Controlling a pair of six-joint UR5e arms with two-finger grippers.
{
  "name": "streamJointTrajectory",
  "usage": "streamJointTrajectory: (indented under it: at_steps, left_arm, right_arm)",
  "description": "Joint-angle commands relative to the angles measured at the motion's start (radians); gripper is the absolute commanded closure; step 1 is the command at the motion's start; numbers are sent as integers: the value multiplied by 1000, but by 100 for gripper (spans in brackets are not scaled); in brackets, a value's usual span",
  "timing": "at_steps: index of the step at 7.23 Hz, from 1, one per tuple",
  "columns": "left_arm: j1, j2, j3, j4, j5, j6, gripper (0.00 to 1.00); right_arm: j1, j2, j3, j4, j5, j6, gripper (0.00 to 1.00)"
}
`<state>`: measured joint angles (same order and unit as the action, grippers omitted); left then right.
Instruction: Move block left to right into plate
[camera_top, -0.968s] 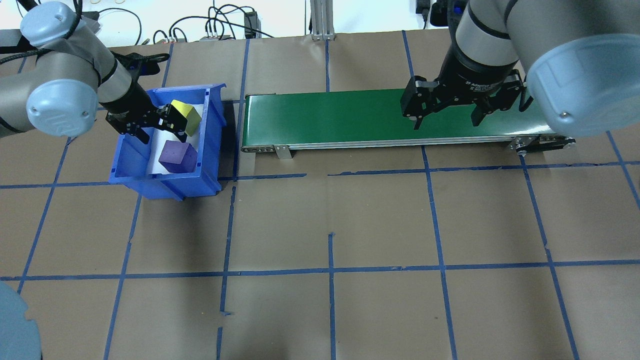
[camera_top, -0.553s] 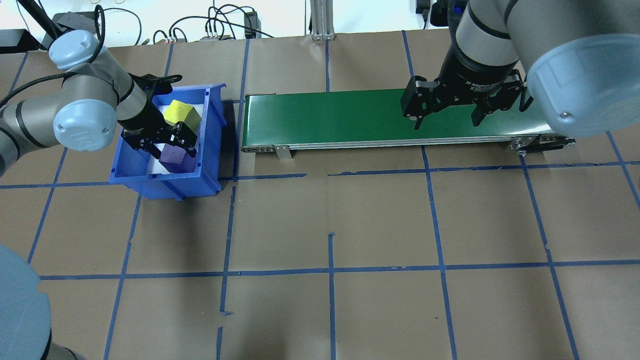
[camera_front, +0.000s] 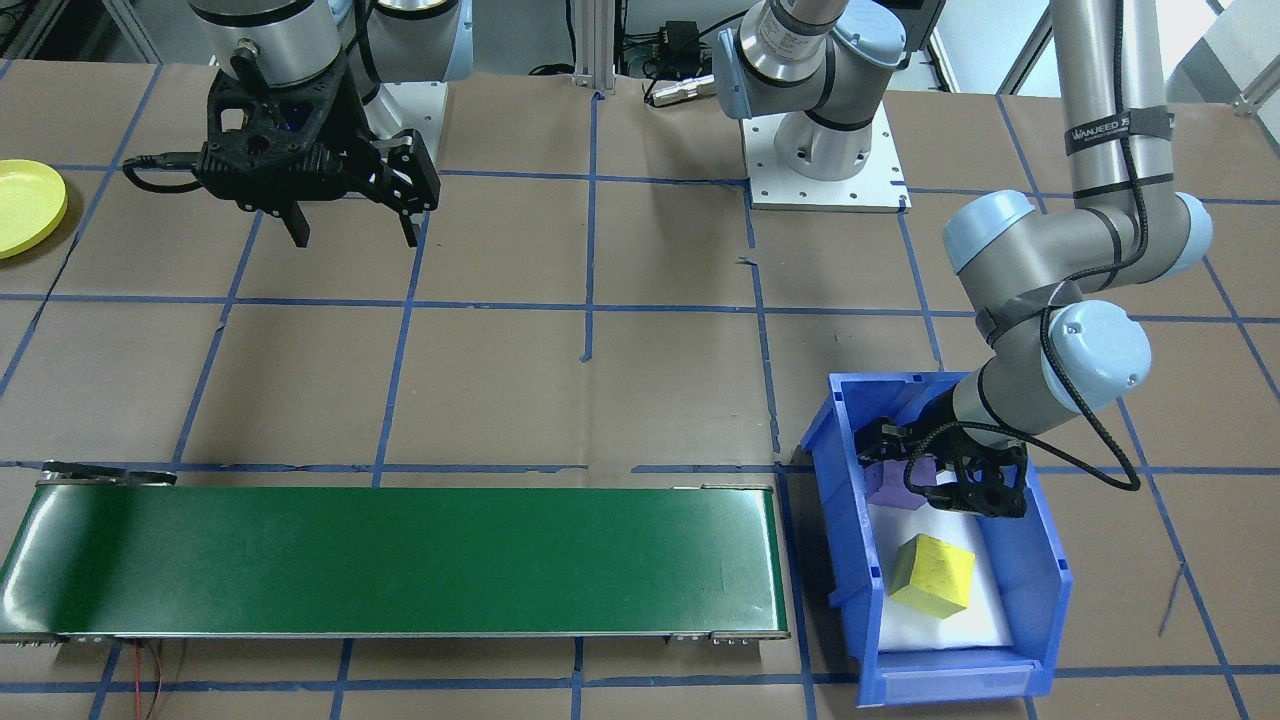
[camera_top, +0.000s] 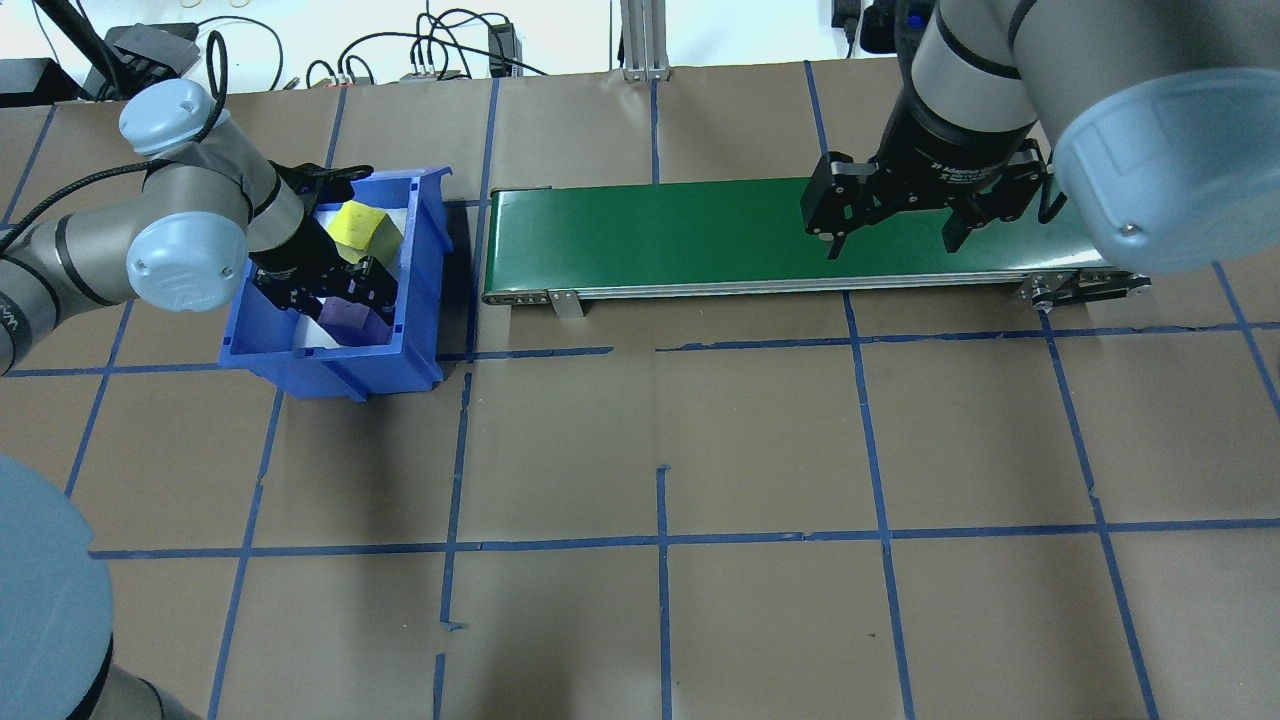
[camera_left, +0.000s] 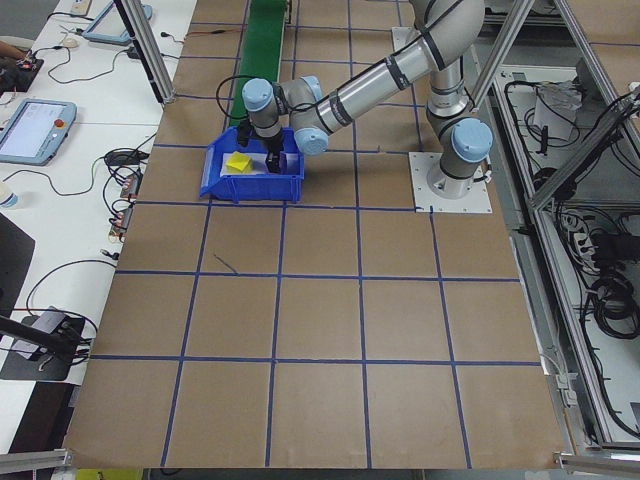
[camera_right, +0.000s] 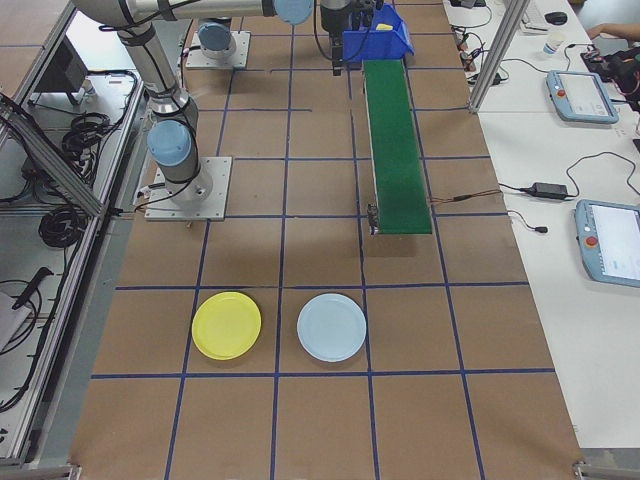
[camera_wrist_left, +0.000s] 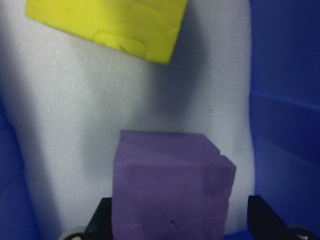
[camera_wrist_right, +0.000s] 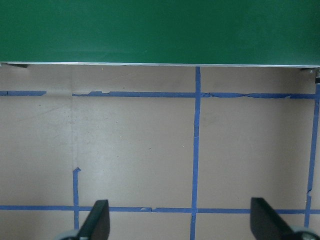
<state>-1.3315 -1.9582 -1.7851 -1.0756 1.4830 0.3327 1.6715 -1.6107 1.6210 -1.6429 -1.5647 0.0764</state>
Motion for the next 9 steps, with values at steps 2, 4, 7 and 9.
streamJointTrajectory:
  at_steps: [2, 4, 7, 9]
  left_arm:
    - [-2, 89, 21, 34, 20, 0, 77]
    - [-62, 246, 93, -67, 11, -1, 76]
    - [-274, 266, 182, -60, 8, -59, 76]
    - [-328, 140, 176, 64, -10, -86, 76]
  right_arm:
    - [0, 0, 2, -2, 0, -7, 0]
    - [-1, 0, 0, 0, -1, -10, 0]
    - [-4, 2, 2, 2, -12, -24, 0]
    - [-9, 2, 2, 3, -14, -26, 0]
